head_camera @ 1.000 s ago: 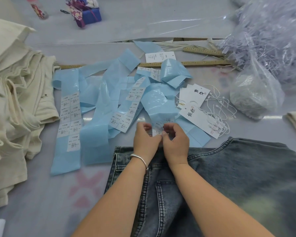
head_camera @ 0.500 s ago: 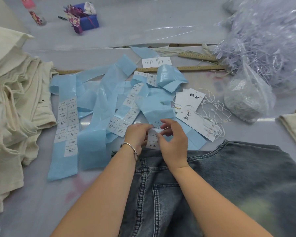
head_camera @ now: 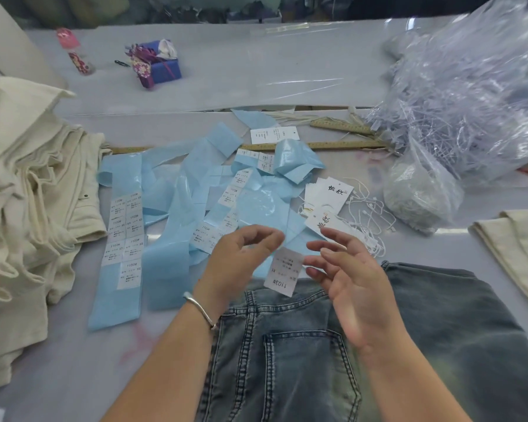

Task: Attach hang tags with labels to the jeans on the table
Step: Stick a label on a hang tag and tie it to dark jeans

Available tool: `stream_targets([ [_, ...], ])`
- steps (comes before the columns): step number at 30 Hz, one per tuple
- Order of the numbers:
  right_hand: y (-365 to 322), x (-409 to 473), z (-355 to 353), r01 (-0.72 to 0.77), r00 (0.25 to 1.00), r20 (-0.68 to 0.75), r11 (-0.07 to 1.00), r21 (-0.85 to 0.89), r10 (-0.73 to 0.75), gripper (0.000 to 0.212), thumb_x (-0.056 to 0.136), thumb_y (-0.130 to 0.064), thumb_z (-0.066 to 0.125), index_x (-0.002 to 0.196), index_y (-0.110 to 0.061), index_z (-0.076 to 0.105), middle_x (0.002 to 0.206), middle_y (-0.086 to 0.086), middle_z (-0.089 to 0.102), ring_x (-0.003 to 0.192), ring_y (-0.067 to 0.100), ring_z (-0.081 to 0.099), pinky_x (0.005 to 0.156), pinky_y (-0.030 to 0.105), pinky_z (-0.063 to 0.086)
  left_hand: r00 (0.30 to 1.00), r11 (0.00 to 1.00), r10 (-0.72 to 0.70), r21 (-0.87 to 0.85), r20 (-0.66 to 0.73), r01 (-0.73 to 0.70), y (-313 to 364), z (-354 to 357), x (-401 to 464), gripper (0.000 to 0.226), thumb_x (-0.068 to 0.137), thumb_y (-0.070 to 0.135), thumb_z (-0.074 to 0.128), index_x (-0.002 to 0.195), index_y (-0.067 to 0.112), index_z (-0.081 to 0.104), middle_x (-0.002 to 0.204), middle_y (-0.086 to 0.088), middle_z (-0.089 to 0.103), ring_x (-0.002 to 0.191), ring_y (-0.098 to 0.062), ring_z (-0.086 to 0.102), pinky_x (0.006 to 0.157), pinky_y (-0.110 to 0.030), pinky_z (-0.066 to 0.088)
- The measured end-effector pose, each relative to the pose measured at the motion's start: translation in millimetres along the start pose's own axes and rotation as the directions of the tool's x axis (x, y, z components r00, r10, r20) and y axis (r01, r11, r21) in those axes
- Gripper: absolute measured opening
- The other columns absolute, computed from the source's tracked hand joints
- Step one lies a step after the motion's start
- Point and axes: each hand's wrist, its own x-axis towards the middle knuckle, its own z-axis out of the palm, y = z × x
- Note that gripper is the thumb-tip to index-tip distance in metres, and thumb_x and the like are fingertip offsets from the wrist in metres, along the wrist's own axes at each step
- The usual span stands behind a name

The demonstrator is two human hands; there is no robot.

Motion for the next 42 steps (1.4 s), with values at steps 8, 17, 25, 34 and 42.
stream_targets([
  [8, 0, 0, -14, 0.016, 0.999, -0.038, 0.988, -0.152, -0.022, 0.043, 0.079, 0.015, 0.061, 0.112, -0.011, 0.061, 0.098, 0.010, 0.065, 0.079, 0.016, 0.060, 0.072, 0.029, 0.049, 0.993, 0.991, 0.085, 0.092, 0.083, -0.092, 20, 11, -7, 0.007, 0.078, 0.010, 0.077, 0.073, 0.012, 0.074, 0.101, 0.009, 0.072, 0.104, -0.006, 0.063, 0.087, -0.014, 0.044],
  [17, 7, 75, -57, 0.060, 0.926, -0.112, 0.435, -0.898, -0.360, 0.019, 0.081, -0.010, 0.068, 0.096, -0.019, 0.062, 0.098, -0.002, 0.064, 0.081, 0.014, 0.057, 0.073, 0.029, 0.046, 0.878, 0.870, -0.434, -0.348, -0.200, 0.351, -13, 29, 5, 0.013, 0.079, 0.019, 0.078, 0.066, 0.019, 0.077, 0.085, 0.001, 0.077, 0.098, -0.018, 0.063, 0.078, -0.029, 0.050],
  [25, 18, 154, -53, -0.032, 0.986, 0.014, -0.272, -0.962, -0.166, 0.044, 0.073, -0.054, 0.072, 0.091, -0.020, 0.050, 0.096, -0.001, 0.052, 0.095, 0.022, 0.052, 0.069, 0.032, 0.042, 0.874, 0.662, -0.477, -0.690, -0.087, 0.292, -14, 19, 11, 0.009, 0.080, 0.008, 0.070, 0.088, 0.007, 0.074, 0.084, -0.004, 0.075, 0.076, -0.007, 0.060, 0.061, -0.020, 0.040],
  [34, -3, 158, -37, 0.057, 0.932, 0.251, -0.580, -0.813, -0.260, 0.027, 0.092, -0.024, 0.046, 0.103, -0.011, 0.067, 0.106, 0.007, 0.062, 0.101, 0.028, 0.057, 0.070, 0.031, 0.032, 0.916, 0.658, -0.399, -0.711, -0.049, 0.248, -8, 4, 2, 0.020, 0.090, 0.001, 0.058, 0.089, 0.013, 0.074, 0.083, 0.000, 0.073, 0.069, -0.005, 0.059, 0.061, -0.020, 0.041],
  [42, -52, 79, -20, 0.298, 0.786, 0.186, 0.097, -0.950, -0.590, 0.014, 0.090, -0.023, 0.066, 0.099, -0.020, 0.077, 0.065, 0.002, 0.069, 0.062, 0.023, 0.059, 0.056, 0.029, 0.043, 0.986, 0.781, -0.146, -0.620, -0.076, 0.068, 11, 11, -24, 0.061, 0.091, 0.016, 0.061, 0.141, 0.043, 0.039, 0.078, -0.004, 0.067, 0.061, -0.011, 0.058, 0.057, -0.021, 0.051],
])
